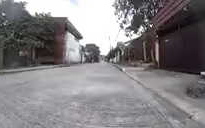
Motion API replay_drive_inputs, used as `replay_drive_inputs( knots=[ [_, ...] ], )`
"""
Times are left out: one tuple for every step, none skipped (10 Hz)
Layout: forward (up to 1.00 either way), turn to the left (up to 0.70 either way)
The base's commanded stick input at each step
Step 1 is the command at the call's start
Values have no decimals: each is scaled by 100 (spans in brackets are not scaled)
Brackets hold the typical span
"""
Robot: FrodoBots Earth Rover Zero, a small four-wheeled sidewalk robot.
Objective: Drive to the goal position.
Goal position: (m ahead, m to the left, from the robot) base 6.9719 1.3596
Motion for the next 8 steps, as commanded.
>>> replay_drive_inputs(
  knots=[
    [100,0],
    [100,0],
    [100,0],
    [100,0],
    [100,0],
    [100,0],
    [100,0],
    [100,0]
  ],
)
